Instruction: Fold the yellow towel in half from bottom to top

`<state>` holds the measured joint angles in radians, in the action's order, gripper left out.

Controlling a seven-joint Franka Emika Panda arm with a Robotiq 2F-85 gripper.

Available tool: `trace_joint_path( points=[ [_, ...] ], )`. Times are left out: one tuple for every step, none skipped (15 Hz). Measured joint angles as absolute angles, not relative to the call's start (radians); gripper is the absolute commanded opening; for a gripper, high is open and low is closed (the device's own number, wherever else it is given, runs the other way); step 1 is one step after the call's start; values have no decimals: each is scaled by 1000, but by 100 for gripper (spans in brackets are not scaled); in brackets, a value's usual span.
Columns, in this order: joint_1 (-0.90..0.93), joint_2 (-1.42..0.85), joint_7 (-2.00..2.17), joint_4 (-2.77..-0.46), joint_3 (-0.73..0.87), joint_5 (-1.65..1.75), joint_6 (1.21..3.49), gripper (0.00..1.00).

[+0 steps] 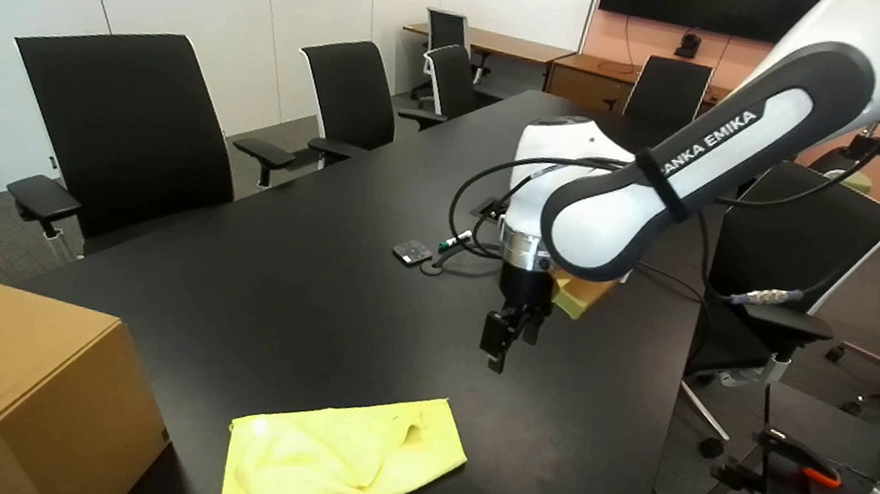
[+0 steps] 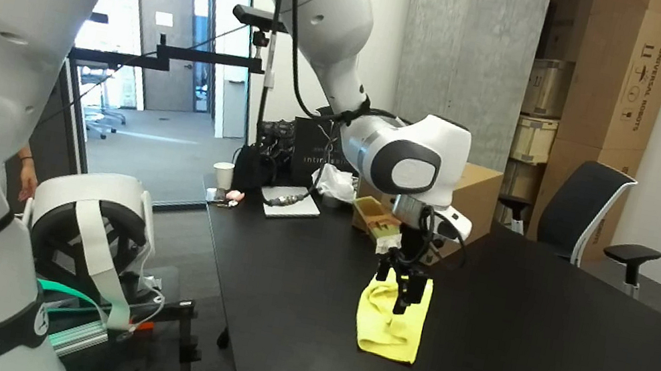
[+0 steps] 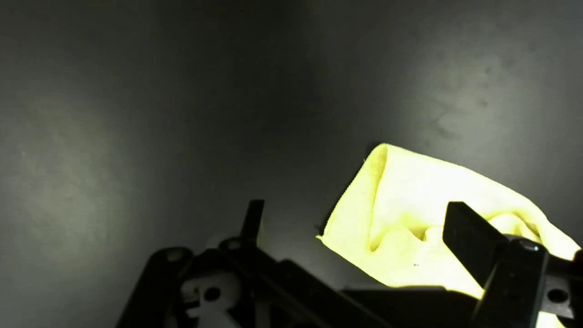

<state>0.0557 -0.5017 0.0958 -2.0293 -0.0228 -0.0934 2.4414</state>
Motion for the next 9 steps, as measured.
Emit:
trace_joint_path(
  points=[
    [39, -460, 81, -2080, -28, -112, 2441, 100],
    [24, -416, 62, -2135, -30, -129, 2441, 100],
    [9, -369, 41, -2189, -31, -144, 2437, 100],
    [-6, -320, 21, -2244, -30, -149, 2432, 100],
    [-18, -272, 4, -2296, -28, -149, 2429, 100],
    [-27, -222, -17, -2348, -22, -146, 2424, 100],
    [-34, -173, -36, -2395, -14, -142, 2416, 100],
    [-41, -119, -57, -2441, -4, -133, 2402, 100],
    [-46, -66, -75, -2482, 8, -120, 2382, 100]
  ],
)
